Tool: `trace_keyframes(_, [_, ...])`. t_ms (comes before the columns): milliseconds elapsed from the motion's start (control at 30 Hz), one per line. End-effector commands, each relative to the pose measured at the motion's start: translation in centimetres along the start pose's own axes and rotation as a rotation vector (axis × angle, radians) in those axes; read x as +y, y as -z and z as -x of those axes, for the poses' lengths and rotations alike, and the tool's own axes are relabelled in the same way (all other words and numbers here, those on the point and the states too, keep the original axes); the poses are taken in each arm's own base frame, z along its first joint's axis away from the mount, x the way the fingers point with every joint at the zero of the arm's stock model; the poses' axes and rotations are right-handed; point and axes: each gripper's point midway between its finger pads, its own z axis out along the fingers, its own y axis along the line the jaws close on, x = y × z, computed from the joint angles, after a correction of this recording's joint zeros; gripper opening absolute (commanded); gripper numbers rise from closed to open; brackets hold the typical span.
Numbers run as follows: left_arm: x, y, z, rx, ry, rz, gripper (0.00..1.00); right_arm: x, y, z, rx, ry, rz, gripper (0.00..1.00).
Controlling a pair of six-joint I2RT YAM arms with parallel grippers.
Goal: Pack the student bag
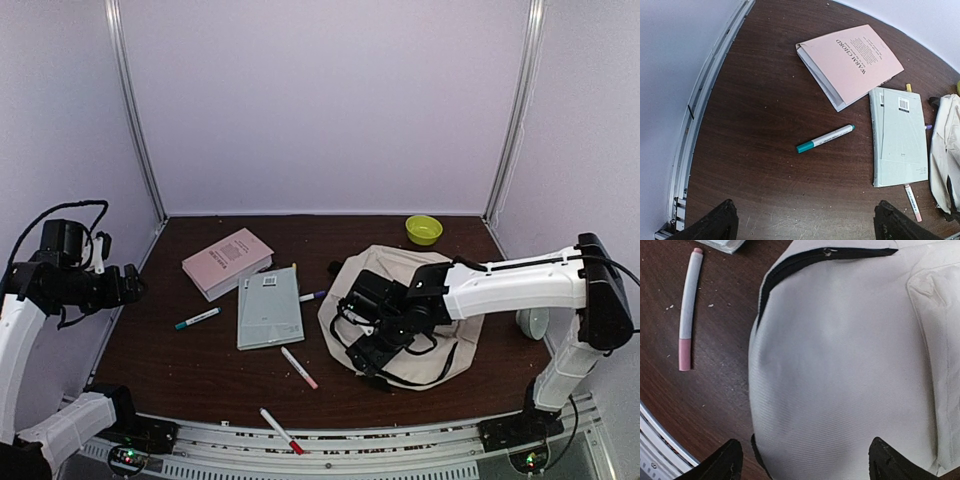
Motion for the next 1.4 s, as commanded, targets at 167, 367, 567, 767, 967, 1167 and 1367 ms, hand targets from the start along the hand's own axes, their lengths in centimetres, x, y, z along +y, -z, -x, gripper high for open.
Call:
trace_keyframes(167, [-0.3,0.4,0.6,-0.04,-0.015,-0.019,0.97,-5.1,5.1,2.7,-0.119,0.033,-0.283,0.88])
trace_keyframes(367, [-0.3,0.5,0.6,-0.045,-0.016,-0.019,0.97,-6.4,7.6,3.0,-0.176,0.073,-0.327,0.88])
trace_keyframes(567, [-0.3,0.3,0.6,-0.038,-0.015,-0.019,0.97,-5.9,6.7,1.4,-0.171,0.084,-0.271,0.79])
trace_keyframes(767, [-0.3,0.2,0.5,-0.032,-0.015,-0.02,0.97,-0.4,5.3,0.7,-0.164,0.052,0.055,0.79])
trace_keyframes(967, [-0.4,0.1,0.5,-0.026,-0.016,-0.021,0.97,0.4,6.1,2.5,-0.24,0.032,0.093,0.81])
trace_keyframes(1167, [-0.3,0.0,0.5,-0.024,-0.015,-0.019,0.97,-0.9,6.5,3.8,-0.295,-0.009,0.016,0.82])
trace_keyframes(1367, [-0.4,0.2,0.6,-0.03,-0.016,-0.021,0.97,-7.2,10.8,5.4,-0.511,-0.164,-0.188,0.9])
